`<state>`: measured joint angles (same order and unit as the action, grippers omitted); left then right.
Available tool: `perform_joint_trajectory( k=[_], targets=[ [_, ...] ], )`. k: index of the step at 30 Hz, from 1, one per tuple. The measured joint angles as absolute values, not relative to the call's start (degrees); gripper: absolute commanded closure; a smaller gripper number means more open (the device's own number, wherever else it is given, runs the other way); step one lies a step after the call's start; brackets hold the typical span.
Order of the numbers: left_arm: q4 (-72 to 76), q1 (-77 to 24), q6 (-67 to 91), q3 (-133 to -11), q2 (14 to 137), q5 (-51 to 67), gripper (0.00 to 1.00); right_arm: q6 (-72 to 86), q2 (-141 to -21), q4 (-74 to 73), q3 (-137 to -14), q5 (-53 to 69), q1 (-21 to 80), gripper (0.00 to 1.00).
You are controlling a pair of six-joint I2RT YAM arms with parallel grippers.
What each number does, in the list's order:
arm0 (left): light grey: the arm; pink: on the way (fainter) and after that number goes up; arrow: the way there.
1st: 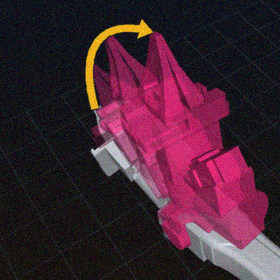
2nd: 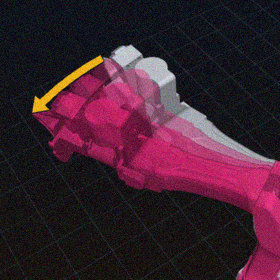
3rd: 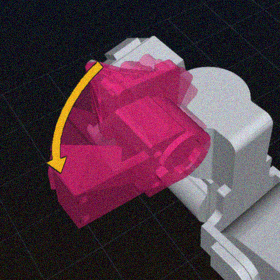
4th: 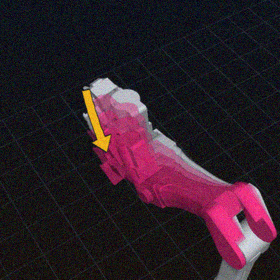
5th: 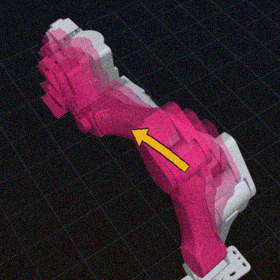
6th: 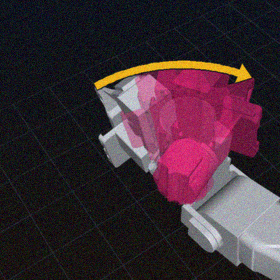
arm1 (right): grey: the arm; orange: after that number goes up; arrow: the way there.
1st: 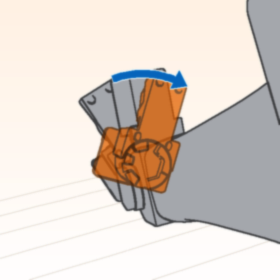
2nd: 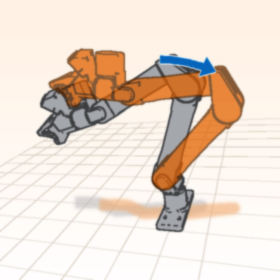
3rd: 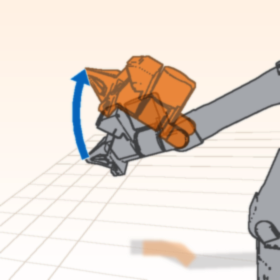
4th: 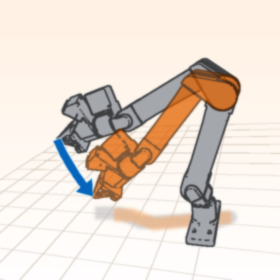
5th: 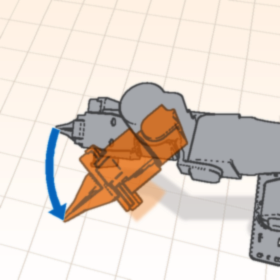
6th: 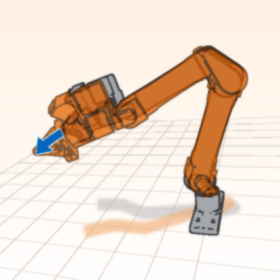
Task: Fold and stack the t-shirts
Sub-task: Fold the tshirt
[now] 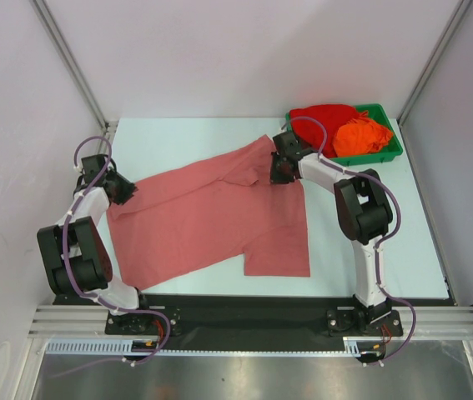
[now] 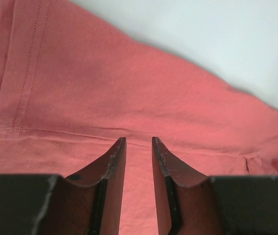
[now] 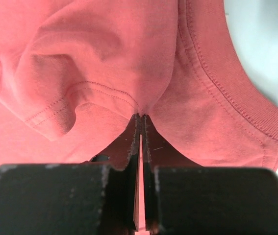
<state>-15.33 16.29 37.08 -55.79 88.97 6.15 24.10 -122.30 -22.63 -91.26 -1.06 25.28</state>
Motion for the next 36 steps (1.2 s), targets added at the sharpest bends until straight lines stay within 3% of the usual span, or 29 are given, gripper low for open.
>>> perform_joint_trajectory(
  k=[23,28,31,32,36],
  targets=[
    [-15.4,16.3,37.0,-55.8,88.8,6.1,0.67,16.8,-119.2,-27.4,-96.2,-12.9,25.5,1.00],
    [-15.4,16.3,37.0,-55.8,88.7,6.0,0.67,16.5,-119.2,-27.6,-96.1,-13.5,24.3,0.91],
    [-15.4,16.3,37.0,-55.8,88.7,5.9,0.67,16.4,-119.5,-28.1,-96.1,-14.6,23.9,0.94],
    [-15.4,16.3,37.0,-55.8,88.7,5.9,0.67,16.4,-119.6,-28.5,-96.1,-14.7,23.9,1.00],
    [-15.4,16.3,37.0,-55.8,88.7,5.7,0.67,16.7,-119.4,-28.4,-93.7,-13.4,24.1,0.97]
  ],
)
